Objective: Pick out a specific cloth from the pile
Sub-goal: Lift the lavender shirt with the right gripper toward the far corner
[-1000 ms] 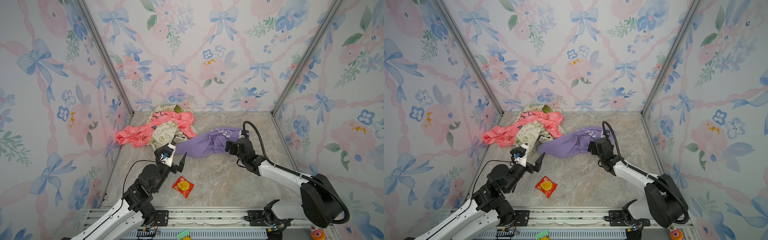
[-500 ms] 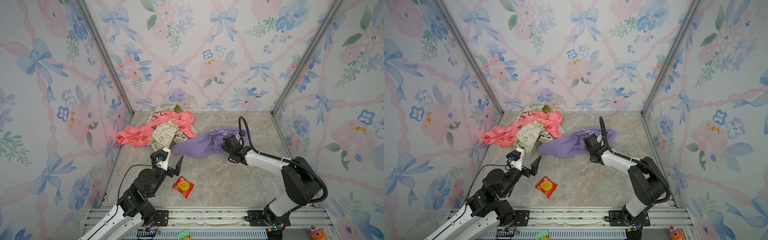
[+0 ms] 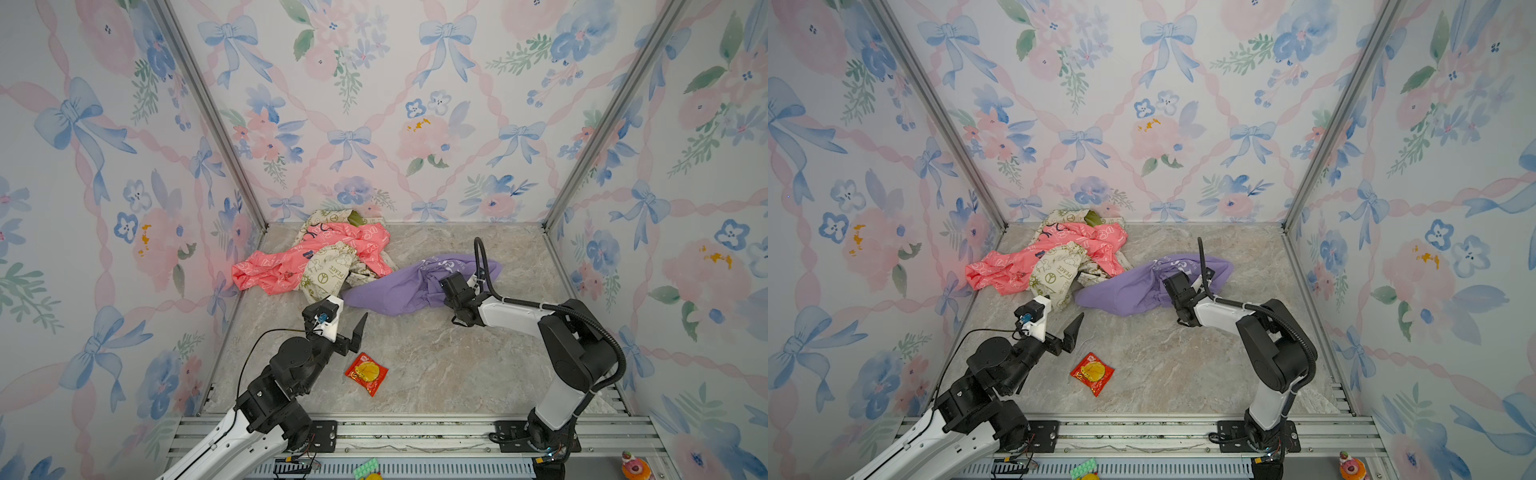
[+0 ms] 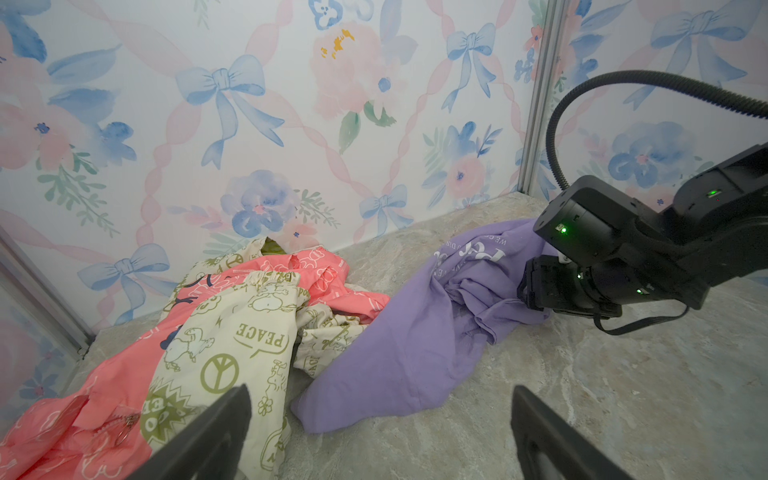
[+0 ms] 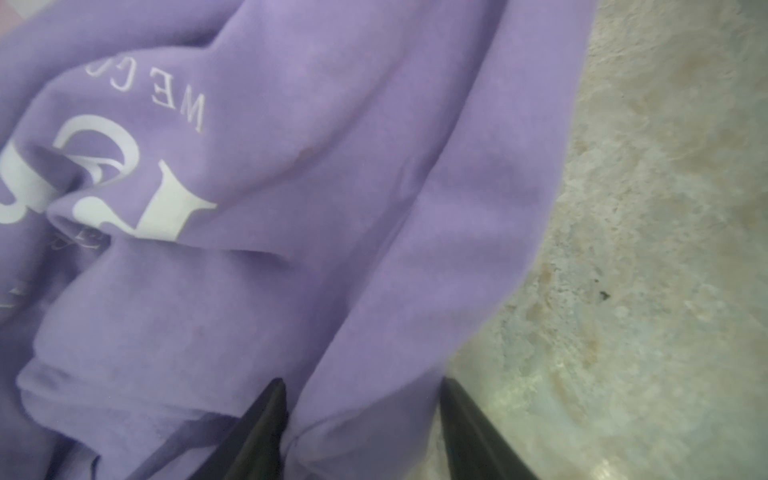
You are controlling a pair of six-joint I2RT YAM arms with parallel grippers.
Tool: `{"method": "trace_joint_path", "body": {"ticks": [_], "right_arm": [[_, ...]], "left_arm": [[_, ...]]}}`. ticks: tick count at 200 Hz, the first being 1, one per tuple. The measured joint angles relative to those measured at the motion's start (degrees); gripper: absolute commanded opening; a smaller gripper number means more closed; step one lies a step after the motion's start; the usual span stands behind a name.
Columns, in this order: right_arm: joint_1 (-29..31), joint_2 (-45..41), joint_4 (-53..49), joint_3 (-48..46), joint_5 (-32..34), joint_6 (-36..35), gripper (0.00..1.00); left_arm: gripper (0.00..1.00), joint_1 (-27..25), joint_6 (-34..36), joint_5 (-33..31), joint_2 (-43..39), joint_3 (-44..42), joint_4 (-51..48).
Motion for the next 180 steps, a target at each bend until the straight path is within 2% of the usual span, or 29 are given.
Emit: {"method": "trace_joint_path", "body": {"ticks": [13, 41, 70, 106, 180], "right_arm": [[-0.8, 0.1, 1.2, 0.0, -1.0, 0.5, 0.41], [-2.0, 0.3, 3.3, -0.3, -2.9, 0.3, 0.16], [-3.3, 0.3, 6.3, -1.0, -5.6, -0.7, 0.02], [-6.1, -1.7, 8.1, -2.0, -8.7, -3.0, 0.00], [-13.0, -16.3, 7.0, 0.9, -9.7, -13.4, 0.00]], "left_arm": [[0.98, 0.0, 0.0, -0.2, 0.0, 0.0, 0.0], [0.98, 0.0, 0.0, -0.4, 0.0, 0.0, 0.0], [0.98, 0.0, 0.0, -0.6, 0.1, 0.0, 0.0], [0.98, 0.0, 0.0, -0.9, 0.3, 0.0, -0.4], [0.98, 0.0, 0.0, -1.3, 0.3, 0.0, -0.4]]}}
